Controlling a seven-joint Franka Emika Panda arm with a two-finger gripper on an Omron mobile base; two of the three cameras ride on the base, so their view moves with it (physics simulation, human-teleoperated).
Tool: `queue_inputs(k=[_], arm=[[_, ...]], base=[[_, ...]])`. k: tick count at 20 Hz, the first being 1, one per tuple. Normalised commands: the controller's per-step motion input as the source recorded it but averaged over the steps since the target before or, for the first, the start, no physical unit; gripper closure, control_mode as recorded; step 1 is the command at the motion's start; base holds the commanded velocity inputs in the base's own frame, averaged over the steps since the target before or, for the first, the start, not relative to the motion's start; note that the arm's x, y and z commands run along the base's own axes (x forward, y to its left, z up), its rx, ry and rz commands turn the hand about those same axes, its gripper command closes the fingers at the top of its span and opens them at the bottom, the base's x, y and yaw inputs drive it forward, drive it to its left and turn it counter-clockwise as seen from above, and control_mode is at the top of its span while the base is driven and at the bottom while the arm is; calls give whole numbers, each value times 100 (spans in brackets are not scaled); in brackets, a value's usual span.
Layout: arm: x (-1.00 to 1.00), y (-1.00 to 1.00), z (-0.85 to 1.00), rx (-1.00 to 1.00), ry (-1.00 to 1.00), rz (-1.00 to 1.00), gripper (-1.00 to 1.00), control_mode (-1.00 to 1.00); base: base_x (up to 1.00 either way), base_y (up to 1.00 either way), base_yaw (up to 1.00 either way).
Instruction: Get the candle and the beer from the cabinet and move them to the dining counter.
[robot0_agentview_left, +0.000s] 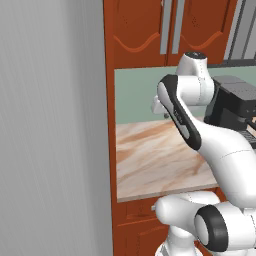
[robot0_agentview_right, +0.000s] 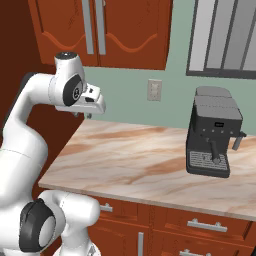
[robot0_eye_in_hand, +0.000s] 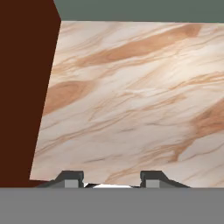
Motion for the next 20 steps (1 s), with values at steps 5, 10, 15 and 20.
queue_inputs(k=[5,10,15,20], arm=[[-1,0,-1,0,0,0,-100,-100],[-6,-2,-18,0,-17,0,-100,-100],[-25,-13,3,-2,-47,-2,-100,-100],[-21,-2,34,-4,-51,-1,-100,-100]], base=[[0,0,0],[0,0,0],[0,0,0],[0,0,0]])
